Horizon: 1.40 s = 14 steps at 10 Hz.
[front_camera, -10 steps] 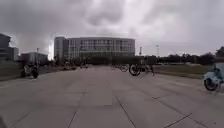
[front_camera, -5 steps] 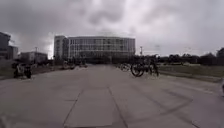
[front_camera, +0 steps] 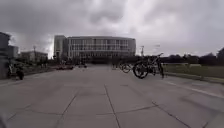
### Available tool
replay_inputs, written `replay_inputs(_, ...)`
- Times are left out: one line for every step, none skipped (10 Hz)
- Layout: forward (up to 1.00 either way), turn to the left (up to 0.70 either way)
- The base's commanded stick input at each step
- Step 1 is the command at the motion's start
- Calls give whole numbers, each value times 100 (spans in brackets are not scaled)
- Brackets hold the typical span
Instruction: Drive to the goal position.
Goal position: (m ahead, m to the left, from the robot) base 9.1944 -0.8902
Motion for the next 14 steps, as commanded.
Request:
replay_inputs(100,4)
replay_inputs(100,2)
replay_inputs(100,1)
replay_inputs(100,0)
replay_inputs(100,0)
replay_inputs(100,0)
replay_inputs(100,2)
replay_inputs(100,6)
replay_inputs(100,10)
replay_inputs(100,15)
replay_inputs(100,15)
replay_inputs(100,13)
replay_inputs(100,12)
replay_inputs(100,13)
